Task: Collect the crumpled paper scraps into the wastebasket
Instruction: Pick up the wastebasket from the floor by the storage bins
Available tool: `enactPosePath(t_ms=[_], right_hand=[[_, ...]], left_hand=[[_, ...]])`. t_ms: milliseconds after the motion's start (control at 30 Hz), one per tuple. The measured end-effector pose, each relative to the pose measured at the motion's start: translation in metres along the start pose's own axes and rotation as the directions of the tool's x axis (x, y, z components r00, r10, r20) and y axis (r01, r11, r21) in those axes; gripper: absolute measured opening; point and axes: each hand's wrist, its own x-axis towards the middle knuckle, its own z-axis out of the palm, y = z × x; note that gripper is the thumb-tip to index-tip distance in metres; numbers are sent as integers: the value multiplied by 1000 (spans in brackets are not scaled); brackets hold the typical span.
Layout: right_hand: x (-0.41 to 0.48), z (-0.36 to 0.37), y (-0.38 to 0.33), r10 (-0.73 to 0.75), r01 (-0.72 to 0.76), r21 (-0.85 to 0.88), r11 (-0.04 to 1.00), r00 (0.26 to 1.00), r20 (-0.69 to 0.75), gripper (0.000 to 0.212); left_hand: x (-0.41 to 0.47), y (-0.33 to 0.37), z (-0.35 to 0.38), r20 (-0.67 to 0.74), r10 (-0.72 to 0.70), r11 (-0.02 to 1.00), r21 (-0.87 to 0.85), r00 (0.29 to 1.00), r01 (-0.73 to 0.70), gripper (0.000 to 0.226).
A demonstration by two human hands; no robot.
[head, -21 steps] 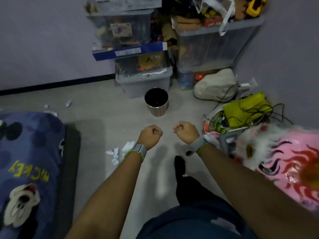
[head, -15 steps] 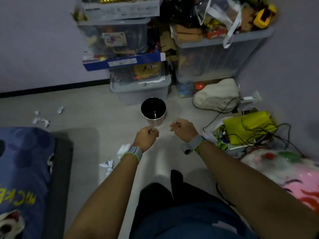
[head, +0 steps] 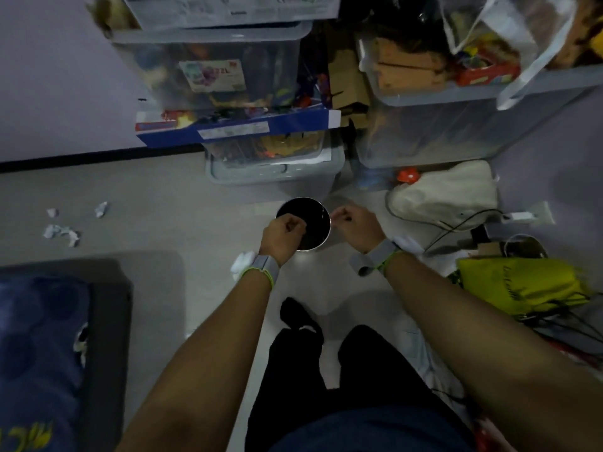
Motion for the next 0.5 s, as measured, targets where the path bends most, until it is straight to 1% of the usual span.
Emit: enactPosePath(t_ms=[100, 200, 233, 333, 367, 400, 500], right_hand=[[29, 6, 3, 3, -3, -3, 1000, 1000, -20, 14], [81, 22, 19, -17, 16, -20, 1000, 999, -35, 16], [101, 30, 32, -18, 16, -25, 1000, 999, -51, 16], [163, 61, 75, -43, 39, -31, 999, 991, -129, 17], [170, 64, 83, -48, 42, -40, 998, 987, -153, 16], [191, 78, 105, -54, 44, -55, 998, 982, -181, 16], [249, 113, 169, -92, 64, -132, 989, 973, -213, 25]], left_hand=[[32, -2, 2, -22, -27, 999, -34, 999, 26, 13], [86, -29, 18, -58, -57, 996, -73, 997, 53, 14], [106, -40, 26, -72, -69, 996, -66, 995, 64, 14], [161, -81, 60, -184, -82, 995, -74, 980, 69, 17], [165, -85, 63, -203, -94, 993, -87, 975, 77, 18], [184, -105, 79, -232, -109, 991, -100, 967, 88, 19], [235, -163, 119, -326, -190, 981, -110, 926, 162, 31]])
